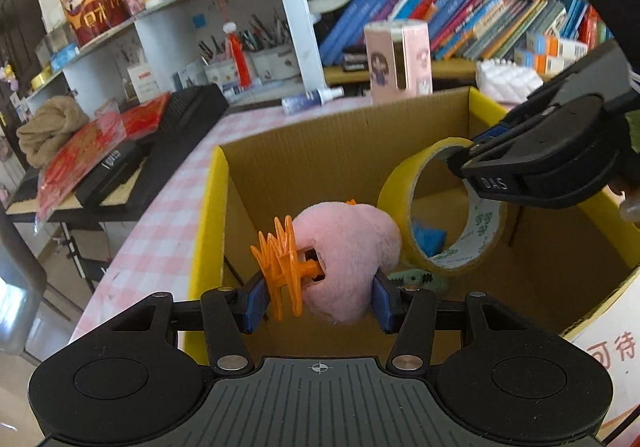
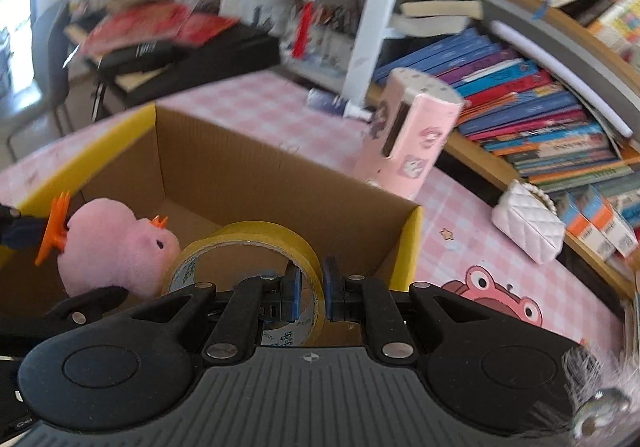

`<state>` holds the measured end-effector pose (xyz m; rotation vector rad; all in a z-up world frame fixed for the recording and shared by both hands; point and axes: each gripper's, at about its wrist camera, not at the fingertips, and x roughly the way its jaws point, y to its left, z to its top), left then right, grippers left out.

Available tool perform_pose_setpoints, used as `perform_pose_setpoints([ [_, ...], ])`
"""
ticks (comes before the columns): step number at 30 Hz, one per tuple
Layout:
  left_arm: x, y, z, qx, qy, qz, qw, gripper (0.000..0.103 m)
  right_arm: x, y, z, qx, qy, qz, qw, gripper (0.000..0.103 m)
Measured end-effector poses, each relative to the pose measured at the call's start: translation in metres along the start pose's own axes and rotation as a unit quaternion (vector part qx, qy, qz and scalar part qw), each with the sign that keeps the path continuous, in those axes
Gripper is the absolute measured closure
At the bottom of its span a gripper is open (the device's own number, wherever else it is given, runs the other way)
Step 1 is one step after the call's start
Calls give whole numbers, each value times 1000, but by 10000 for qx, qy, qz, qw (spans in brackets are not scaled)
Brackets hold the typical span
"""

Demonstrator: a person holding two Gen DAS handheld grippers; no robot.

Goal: Organize objects
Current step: 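Open both tools to drop the plush chick and tape into the box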

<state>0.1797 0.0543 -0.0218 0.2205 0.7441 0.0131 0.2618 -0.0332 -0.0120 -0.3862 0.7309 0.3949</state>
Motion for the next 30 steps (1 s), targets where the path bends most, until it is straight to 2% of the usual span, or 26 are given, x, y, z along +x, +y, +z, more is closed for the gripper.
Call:
perform_pose_setpoints([
  [8, 11, -15, 3, 286, 123, 11, 9995, 52, 27, 3, 5, -308, 474, 373, 9977, 93],
  [12, 13, -19, 4, 287, 146, -39, 9995, 49, 33, 6, 7, -423, 537, 443, 9967, 93],
  [13, 13, -18, 4, 260, 142, -29, 9996, 46, 35, 6, 8, -424, 554, 476, 9964, 93],
  [14, 12, -18, 4, 242, 119, 4, 9996, 38, 36, 5, 8, -416, 580, 507, 9962, 93],
  [17, 7, -16, 6, 174, -62, 92, 9998, 28, 35, 3, 8, -377, 562, 554, 9962, 91],
  [19, 2, -14, 7, 89, -149, 106, 9998, 26, 30, -1, 10, -335, 480, 543, 9968, 79],
  [21, -4, -11, 8, -17, -228, 110, 9997, 24, 22, -6, 10, -231, 420, 572, 9972, 74],
  [23, -12, -10, 8, -127, -333, 115, 9993, 17, 14, -10, 8, -157, 401, 592, 9973, 72],
  [30, -38, -7, 3, -310, -650, 42, 9974, 16, -27, -16, -7, 165, 126, 367, 9991, 65],
])
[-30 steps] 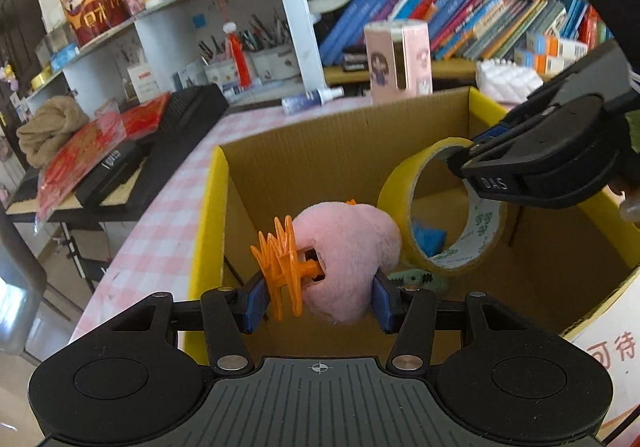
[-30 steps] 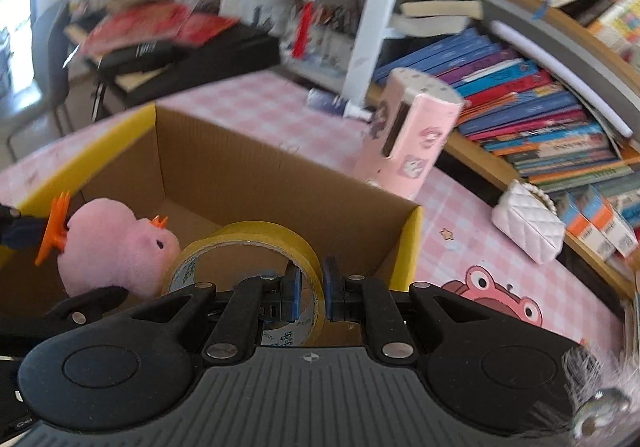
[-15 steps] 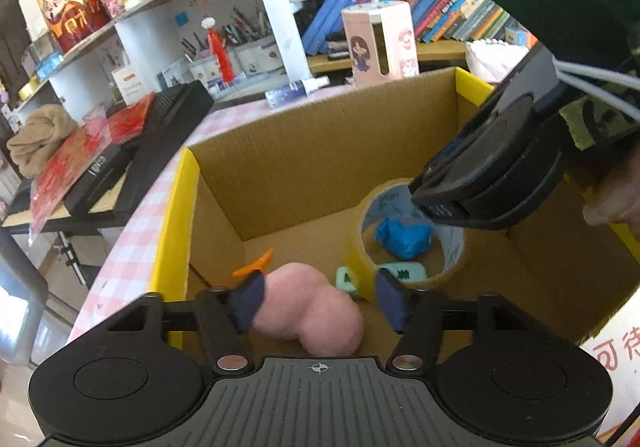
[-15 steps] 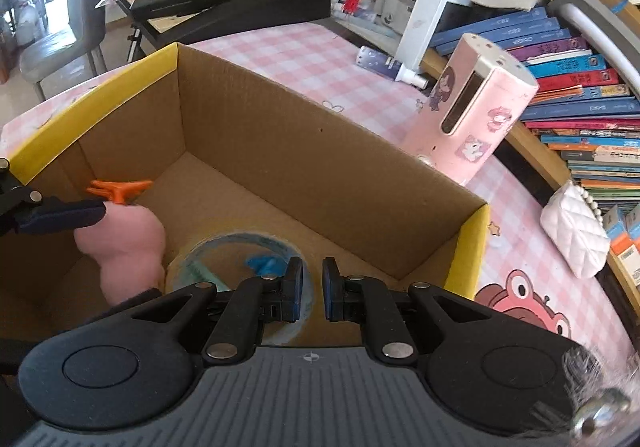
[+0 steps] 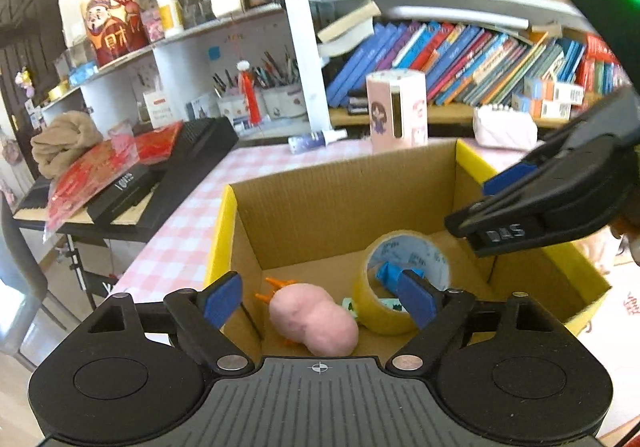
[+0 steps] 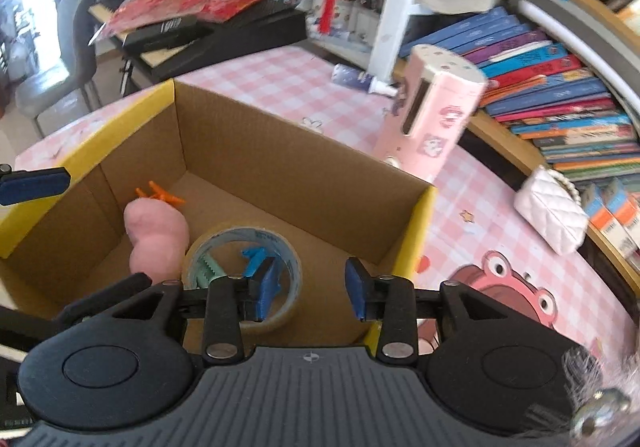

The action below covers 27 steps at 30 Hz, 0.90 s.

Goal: Organize objects
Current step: 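Open both tools to drop the plush chick and tape into the box, then withdraw both tools from the box toward the pink plush pig and toy car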

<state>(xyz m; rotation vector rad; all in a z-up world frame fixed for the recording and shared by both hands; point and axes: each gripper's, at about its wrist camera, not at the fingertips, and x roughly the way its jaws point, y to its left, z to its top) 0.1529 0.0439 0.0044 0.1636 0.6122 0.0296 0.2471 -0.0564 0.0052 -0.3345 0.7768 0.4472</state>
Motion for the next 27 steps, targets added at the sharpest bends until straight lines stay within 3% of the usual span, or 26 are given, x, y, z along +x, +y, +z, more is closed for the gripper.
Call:
perform_pose_setpoints([
  [5, -23, 9, -5, -300, -280, 82, 9991, 13, -40, 0, -18, 554, -506, -297, 9967, 63],
  [12, -48, 23, -22, -740, -449, 194, 9961, 9, -93, 16, -53, 1078, -1383, -862, 9807, 45],
  [15, -58, 24, -33, -752, -368, 193, 9963, 8, -105, 26, -71, 1158, -1528, -1105, 9752, 35],
  [20, -73, 24, -51, -712, -217, 199, 9970, 8, -108, 42, -99, 1258, -1287, -1219, 9761, 34],
  [27, -91, 22, -73, -624, 15, 231, 9978, 8, -110, 68, -128, 1334, -793, -1045, 9823, 33],
])
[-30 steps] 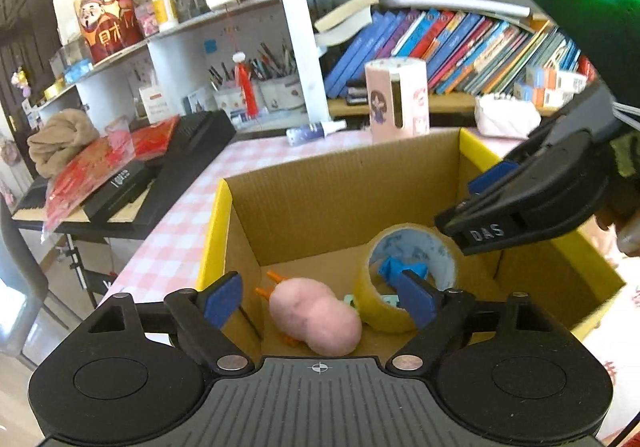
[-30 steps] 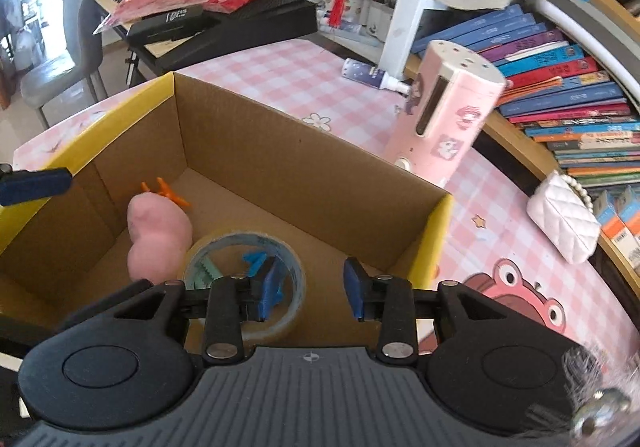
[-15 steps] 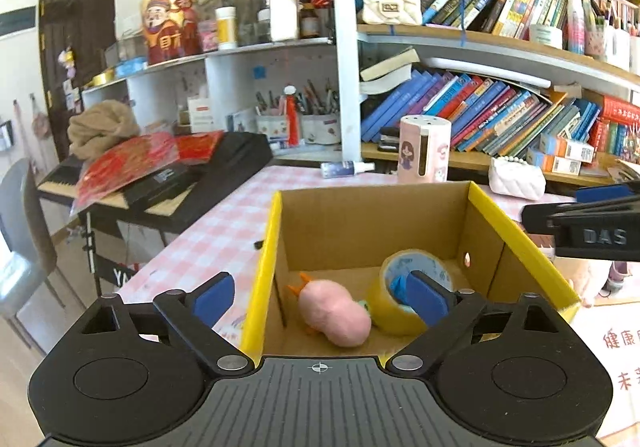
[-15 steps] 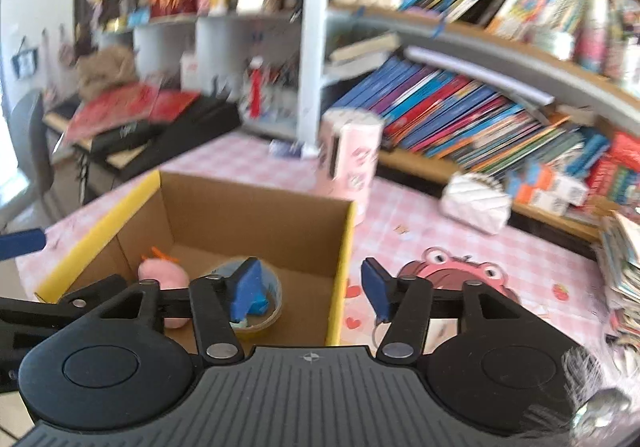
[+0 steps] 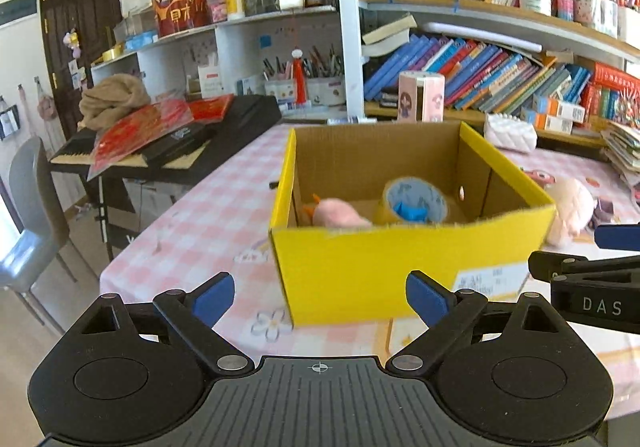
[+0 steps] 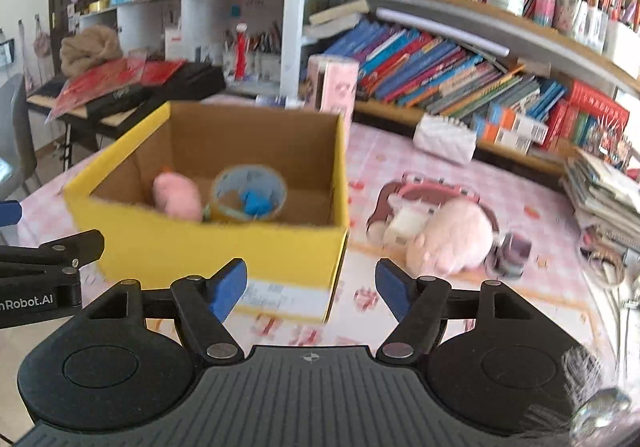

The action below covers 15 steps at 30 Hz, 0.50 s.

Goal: Organize objects
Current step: 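Withdraw both tools from the box toward the pink plush pig and toy car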

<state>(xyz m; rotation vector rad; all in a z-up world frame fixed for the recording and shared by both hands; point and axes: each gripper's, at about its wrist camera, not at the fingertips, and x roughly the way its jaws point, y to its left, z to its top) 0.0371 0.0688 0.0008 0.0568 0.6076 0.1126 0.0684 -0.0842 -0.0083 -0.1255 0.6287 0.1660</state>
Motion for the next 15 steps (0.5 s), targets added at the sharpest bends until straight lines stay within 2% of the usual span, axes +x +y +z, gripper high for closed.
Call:
perform_pose_setpoints([
  [7, -13, -3, -20, 224, 291, -78, 9993, 8, -14, 4, -25, 183, 355, 58, 9992, 25],
  [15, -30, -7, -32, 382, 316, -279, 9984, 8, -31, -3, -47, 533, 519, -141, 9971, 21],
])
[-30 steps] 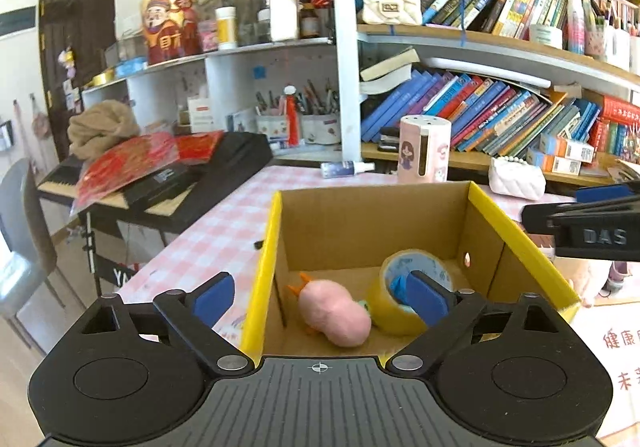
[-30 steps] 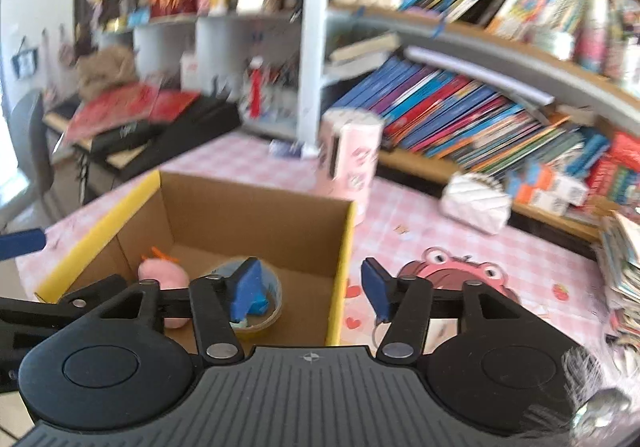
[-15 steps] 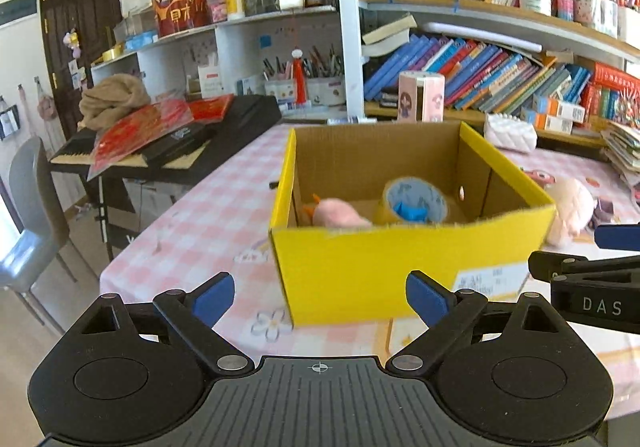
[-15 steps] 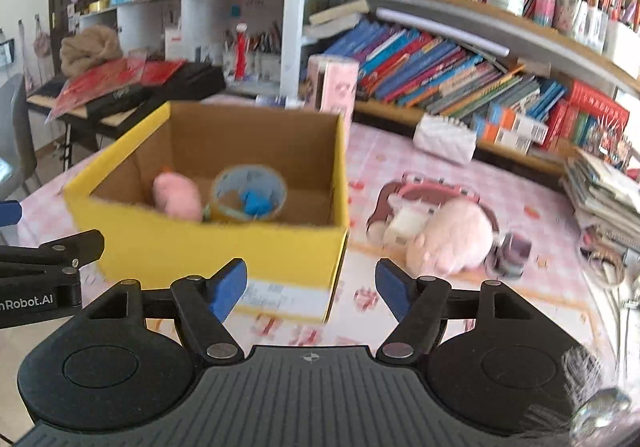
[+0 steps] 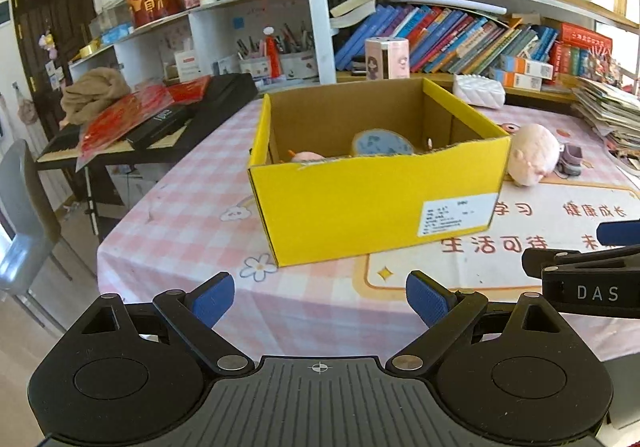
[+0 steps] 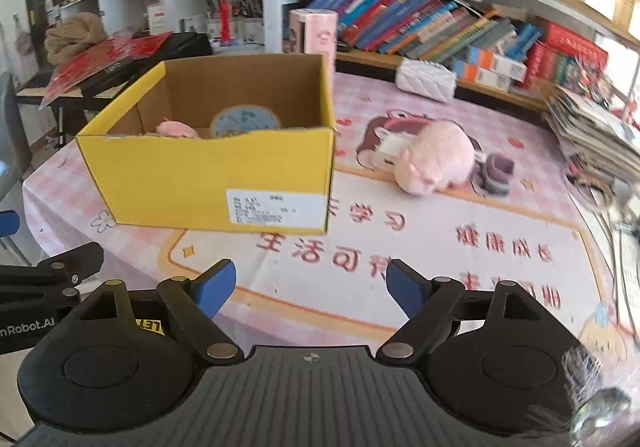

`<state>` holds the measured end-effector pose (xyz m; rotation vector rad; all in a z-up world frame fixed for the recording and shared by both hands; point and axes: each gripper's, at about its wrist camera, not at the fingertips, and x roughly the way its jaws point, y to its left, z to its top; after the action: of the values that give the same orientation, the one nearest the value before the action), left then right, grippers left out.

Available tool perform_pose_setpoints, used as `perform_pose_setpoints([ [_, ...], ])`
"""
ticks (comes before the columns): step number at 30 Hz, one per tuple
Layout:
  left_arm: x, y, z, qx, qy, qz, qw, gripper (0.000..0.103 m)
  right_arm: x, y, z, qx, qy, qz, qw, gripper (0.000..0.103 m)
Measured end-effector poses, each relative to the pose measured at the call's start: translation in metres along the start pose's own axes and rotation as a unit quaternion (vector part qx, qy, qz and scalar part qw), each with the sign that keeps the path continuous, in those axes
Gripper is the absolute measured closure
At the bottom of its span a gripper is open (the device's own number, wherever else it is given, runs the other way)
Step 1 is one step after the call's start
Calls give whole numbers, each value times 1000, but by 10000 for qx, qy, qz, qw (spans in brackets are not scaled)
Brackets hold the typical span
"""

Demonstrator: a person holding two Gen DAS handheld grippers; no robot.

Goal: Organize objects
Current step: 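Withdraw both tools from the box toward the pink plush pig and toy car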

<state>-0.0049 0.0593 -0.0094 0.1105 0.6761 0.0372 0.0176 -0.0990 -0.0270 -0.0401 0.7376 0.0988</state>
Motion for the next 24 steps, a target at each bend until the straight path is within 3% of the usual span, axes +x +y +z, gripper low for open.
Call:
perform_pose_setpoints([
  [24, 8, -50, 7, 516, 10, -706, 9962, 5, -17, -44, -25, 447, 279, -399, 9978, 21],
])
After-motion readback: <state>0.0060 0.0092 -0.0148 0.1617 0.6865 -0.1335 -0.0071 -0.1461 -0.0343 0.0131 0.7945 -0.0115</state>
